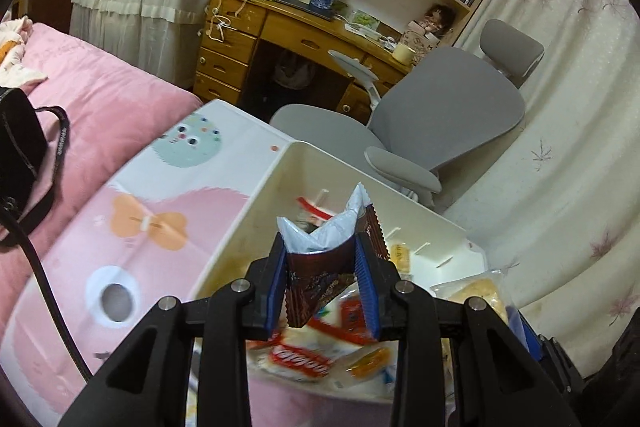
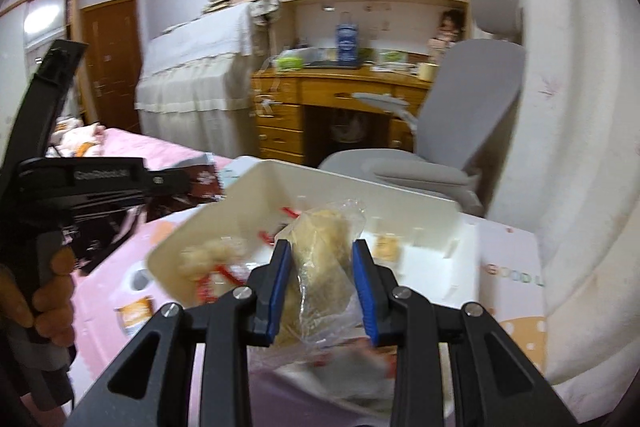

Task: Organize snacks
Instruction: 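Carry both snacks over the white tray and open both tools to drop them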

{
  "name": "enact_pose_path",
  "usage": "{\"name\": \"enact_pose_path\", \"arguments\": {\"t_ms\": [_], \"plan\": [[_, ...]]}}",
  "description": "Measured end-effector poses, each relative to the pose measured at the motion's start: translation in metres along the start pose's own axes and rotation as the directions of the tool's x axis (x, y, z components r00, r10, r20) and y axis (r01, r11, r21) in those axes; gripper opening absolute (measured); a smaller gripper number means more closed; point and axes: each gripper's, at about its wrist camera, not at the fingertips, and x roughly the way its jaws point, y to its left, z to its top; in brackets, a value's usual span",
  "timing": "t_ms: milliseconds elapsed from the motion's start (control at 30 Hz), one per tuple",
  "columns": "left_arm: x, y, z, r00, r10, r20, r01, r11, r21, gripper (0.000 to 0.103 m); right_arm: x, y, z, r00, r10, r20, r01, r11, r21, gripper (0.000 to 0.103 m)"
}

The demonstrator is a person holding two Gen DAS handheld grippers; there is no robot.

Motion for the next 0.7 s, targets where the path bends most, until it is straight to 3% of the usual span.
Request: {"name": "enact_pose_path", "arguments": {"t_ms": [100,133,200,333,700], "plan": [[0.012,-0.012,0.000,0.999,0.021,-0.046,-0.020,1.000,0.017,0.056,0.003,-0.019,-0.002,0.998,-0.060,-0.021,0.061,0.997,0.050,0.036],[0.014,-0.015,-0.001,0.998,0.035,-0.057,-0.033,0.999,0.026,0.067,0.005,-0.025,-0.002,0.998,-0.062,-0.030,0.064,0.995,0.070,0.046],[0.013,-0.017,-0.004,0.997,0.048,-0.053,-0.046,0.998,0.036,0.069,0.007,-0.035,-0.006,0.997,-0.059,-0.053,0.065,0.991,0.115,0.061],[0.014,-0.009,-0.011,0.994,0.049,-0.098,-0.048,0.999,0.014,0.072,0.004,-0.035,-0.011,0.997,-0.064,-0.052,0.070,0.990,0.123,0.069],[-0.008,0.032,-0.033,0.991,0.031,-0.132,-0.036,0.999,-0.039,0.075,-0.010,-0.010,-0.021,0.998,-0.025,-0.053,0.031,0.992,0.124,0.076]]}}
